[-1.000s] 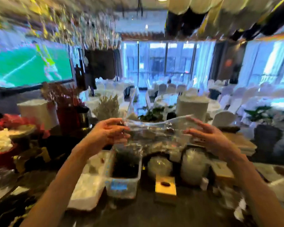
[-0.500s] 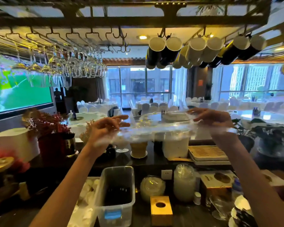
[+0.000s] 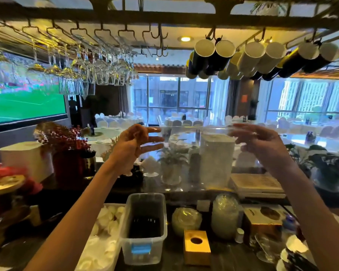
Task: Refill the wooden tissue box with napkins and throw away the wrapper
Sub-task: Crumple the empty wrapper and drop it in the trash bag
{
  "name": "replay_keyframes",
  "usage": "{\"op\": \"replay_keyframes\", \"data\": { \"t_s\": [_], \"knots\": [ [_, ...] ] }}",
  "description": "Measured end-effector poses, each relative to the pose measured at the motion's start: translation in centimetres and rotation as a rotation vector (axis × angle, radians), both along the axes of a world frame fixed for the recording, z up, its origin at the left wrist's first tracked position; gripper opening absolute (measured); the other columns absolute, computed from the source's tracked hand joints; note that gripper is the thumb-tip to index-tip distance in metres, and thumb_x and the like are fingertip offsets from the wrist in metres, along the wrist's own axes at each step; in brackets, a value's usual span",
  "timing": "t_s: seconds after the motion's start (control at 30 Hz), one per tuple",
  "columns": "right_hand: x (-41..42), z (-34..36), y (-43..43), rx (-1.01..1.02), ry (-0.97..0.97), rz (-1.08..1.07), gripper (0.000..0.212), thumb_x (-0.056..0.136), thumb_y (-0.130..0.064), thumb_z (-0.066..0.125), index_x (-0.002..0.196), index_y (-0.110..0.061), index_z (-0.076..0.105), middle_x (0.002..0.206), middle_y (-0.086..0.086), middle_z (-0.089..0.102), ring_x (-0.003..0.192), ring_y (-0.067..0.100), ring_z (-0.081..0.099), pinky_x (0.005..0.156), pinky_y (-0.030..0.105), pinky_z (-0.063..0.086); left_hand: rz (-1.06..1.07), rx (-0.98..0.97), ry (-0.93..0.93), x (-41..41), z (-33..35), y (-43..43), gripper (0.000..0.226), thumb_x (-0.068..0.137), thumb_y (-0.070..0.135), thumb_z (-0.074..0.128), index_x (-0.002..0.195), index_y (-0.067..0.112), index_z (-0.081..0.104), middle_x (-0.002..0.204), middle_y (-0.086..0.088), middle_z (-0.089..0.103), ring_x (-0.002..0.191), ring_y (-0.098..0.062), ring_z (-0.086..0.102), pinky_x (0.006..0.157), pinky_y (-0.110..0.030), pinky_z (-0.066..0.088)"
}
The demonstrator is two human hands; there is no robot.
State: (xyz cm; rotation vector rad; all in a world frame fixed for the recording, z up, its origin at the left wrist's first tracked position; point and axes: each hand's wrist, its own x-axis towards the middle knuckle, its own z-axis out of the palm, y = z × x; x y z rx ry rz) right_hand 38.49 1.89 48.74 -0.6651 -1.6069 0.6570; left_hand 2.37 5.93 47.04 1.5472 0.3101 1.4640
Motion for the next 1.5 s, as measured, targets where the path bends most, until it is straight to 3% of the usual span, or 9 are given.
{"op": "replay_keyframes", "data": {
  "t_s": [0.2, 0.47, 0.7, 0.87, 0.97, 1.1, 1.27, 1.37, 1.5],
  "knots": [
    [-0.2, 0.4, 0.2, -0.073, 0.033, 0.009, 0.034, 0.093, -0.001, 0.052, 0.111, -0.020, 0.074, 0.109, 0.006, 0.076, 0.094, 0.020, 0.072, 0.064, 0.023, 0.057, -0.047, -0.013, 0.054, -0.6, -0.1, 0.5, 0.036, 0.099, 0.006, 0.044, 0.129, 0.024, 0.049, 0.131, -0.021, 0.060, 0.111, -0.044, 0.064, 0.086, -0.048, 0.056],
    [0.1, 0.1, 0.3, -0.357, 0.089, 0.200, 0.042, 0.094, -0.048, 0.047, 0.119, -0.023, 0.069, 0.115, 0.004, 0.073, 0.093, 0.019, 0.072, 0.071, 0.029, 0.059, 0.077, -0.025, 0.024, 0.2, -1.0, 0.5, 0.030, 0.097, -0.005, 0.042, 0.099, 0.012, 0.068, 0.120, -0.016, 0.069, 0.104, -0.040, 0.069, 0.082, -0.042, 0.058],
    [-1.0, 0.8, -0.7, -0.083, -0.157, -0.107, 0.039, 0.089, -0.012, 0.065, 0.128, -0.018, 0.062, 0.108, 0.006, 0.075, 0.086, 0.011, 0.072, 0.070, 0.020, 0.055, 0.120, -0.182, 0.128, -1.3, -1.8, 0.2, 0.059, 0.078, -0.029, 0.030, 0.102, 0.011, 0.066, 0.130, -0.012, 0.064, 0.127, -0.031, 0.055, 0.108, -0.056, 0.040],
    [-4.1, 4.5, -1.2, -0.100, -0.640, -0.023, 0.052, 0.083, -0.017, 0.068, 0.133, -0.023, 0.054, 0.100, 0.002, 0.077, 0.089, 0.020, 0.073, 0.080, 0.031, 0.058, 0.146, 0.035, 0.638, 1.5, -1.1, -1.5, 0.052, 0.093, 0.030, 0.058, 0.142, 0.032, 0.041, 0.143, 0.007, 0.053, 0.126, -0.004, 0.053, 0.101, -0.027, 0.045],
    [-6.7, 6.1, -1.1, -0.079, -0.792, 0.036, 0.055, 0.089, -0.006, 0.065, 0.139, -0.020, 0.050, 0.097, 0.000, 0.078, 0.086, 0.022, 0.073, 0.075, 0.031, 0.058, -0.151, 0.001, 0.790, 5.0, -2.0, -2.5, 0.055, 0.091, 0.019, 0.061, 0.143, 0.022, 0.041, 0.143, -0.001, 0.054, 0.130, -0.017, 0.053, 0.103, -0.031, 0.048],
    [-7.4, 6.0, -1.3, -0.065, -0.864, 0.017, 0.063, 0.090, -0.012, 0.067, 0.145, -0.027, 0.042, 0.101, -0.005, 0.078, 0.086, 0.014, 0.072, 0.077, 0.034, 0.057, -0.319, -0.115, 0.567, 6.9, -4.9, -3.2, 0.038, 0.091, 0.013, 0.059, 0.127, -0.001, 0.056, 0.127, -0.024, 0.063, 0.112, -0.036, 0.064, 0.101, -0.047, 0.050],
    [-3.5, 1.5, -2.8, -0.127, -0.508, -0.189, 0.093, 0.074, -0.066, 0.056, 0.152, -0.043, 0.010, 0.150, 0.004, 0.044, 0.136, 0.018, 0.044, 0.115, 0.047, 0.030, -0.149, -0.171, 0.382, 7.0, -6.8, -3.5, 0.028, 0.097, 0.011, 0.055, 0.121, -0.002, 0.060, 0.117, -0.026, 0.068, 0.100, -0.038, 0.070, 0.084, -0.047, 0.058],
    [-2.5, -4.2, -3.1, -0.449, -0.105, -0.256, 0.161, 0.013, -0.093, 0.058, 0.154, -0.031, 0.009, 0.154, 0.008, 0.036, 0.136, 0.029, 0.041, 0.107, 0.053, 0.037, -0.068, -0.253, 0.228, 6.5, -7.7, -3.5, 0.025, 0.098, 0.010, 0.053, 0.119, 0.000, 0.062, 0.116, -0.022, 0.070, 0.098, -0.036, 0.071, 0.076, -0.038, 0.059],
    [-3.5, -11.8, -4.2, -0.628, 0.032, 0.126, 0.114, 0.050, -0.074, 0.076, 0.146, -0.027, 0.036, 0.123, 0.006, 0.069, 0.108, 0.024, 0.068, 0.076, 0.033, 0.058, -0.022, -0.343, 0.136, 6.5, -9.1, -3.3, 0.023, 0.097, 0.006, 0.053, 0.117, 0.001, 0.062, 0.114, -0.022, 0.070, 0.094, -0.035, 0.072, 0.074, -0.039, 0.060]
  ]
}}
